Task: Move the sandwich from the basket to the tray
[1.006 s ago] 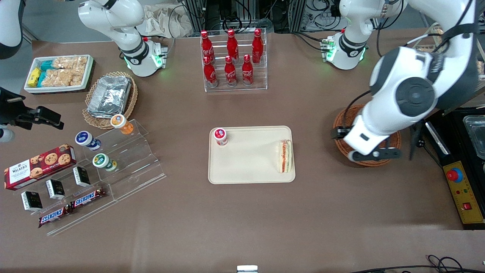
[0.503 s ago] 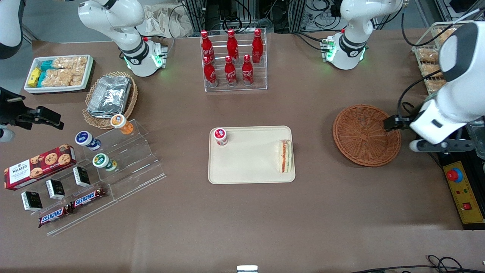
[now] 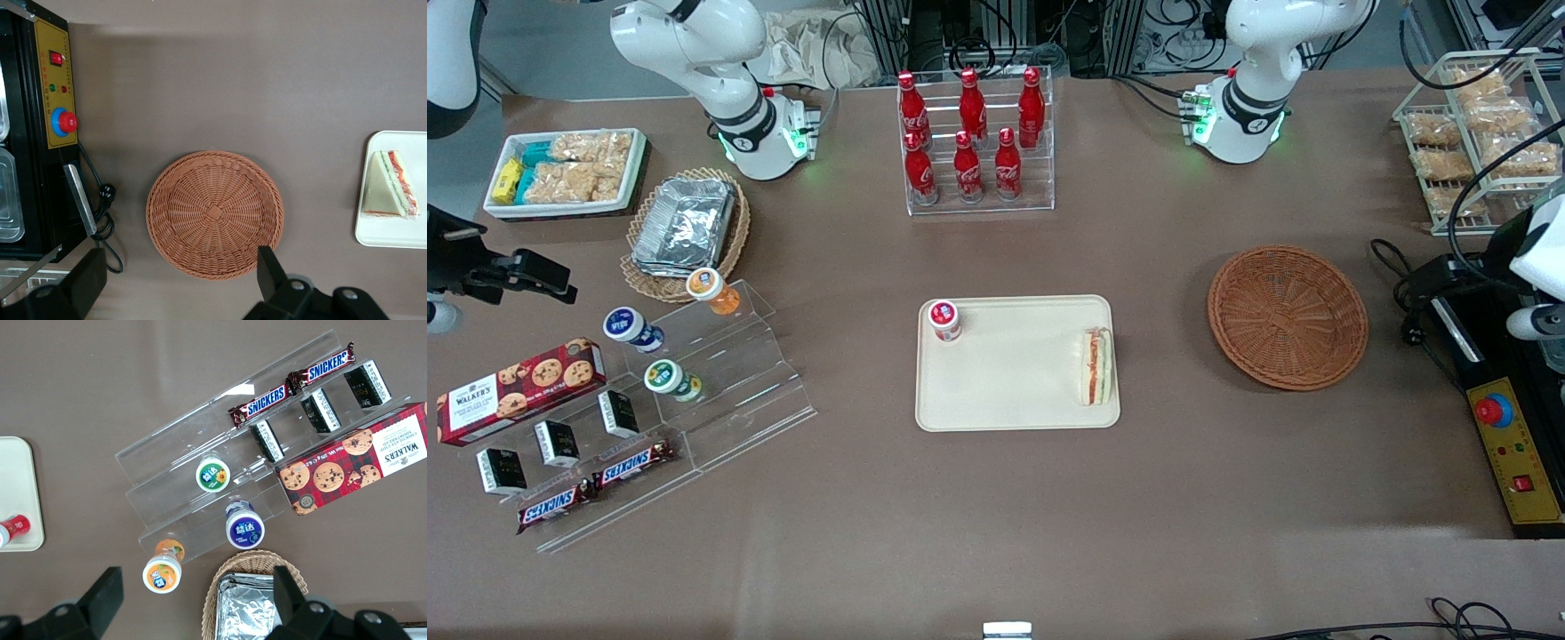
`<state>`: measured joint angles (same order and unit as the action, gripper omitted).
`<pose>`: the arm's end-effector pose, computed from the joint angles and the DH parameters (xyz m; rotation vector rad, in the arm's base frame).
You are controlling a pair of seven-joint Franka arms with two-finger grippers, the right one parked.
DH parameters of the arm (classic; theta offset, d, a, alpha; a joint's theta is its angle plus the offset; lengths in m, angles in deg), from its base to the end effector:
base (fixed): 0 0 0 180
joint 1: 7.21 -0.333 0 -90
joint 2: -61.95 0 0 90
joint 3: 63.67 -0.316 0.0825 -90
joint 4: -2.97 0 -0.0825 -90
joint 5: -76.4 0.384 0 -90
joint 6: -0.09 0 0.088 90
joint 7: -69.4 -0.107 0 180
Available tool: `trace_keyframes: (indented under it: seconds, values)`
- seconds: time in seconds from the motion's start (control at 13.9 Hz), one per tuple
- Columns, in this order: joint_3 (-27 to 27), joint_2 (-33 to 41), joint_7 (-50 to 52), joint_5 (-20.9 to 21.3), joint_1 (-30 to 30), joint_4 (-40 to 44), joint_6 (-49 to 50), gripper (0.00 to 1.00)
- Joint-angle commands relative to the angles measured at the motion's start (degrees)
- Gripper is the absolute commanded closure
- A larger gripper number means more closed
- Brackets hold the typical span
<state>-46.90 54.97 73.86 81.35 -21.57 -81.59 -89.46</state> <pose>0.5895 -0.0049 0.6017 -3.0878 -0.0567 0.0409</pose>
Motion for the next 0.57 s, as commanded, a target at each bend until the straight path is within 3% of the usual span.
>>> trace_keyframes:
  seconds: [0.0, 0.5]
  values:
    - [-0.07, -0.32, -0.42, -0.98, 0.30, 0.88, 0.25, 0.00]
    - [0.10, -0.50, -0.25, -1.51, 0.30, 1.23, 0.25, 0.00]
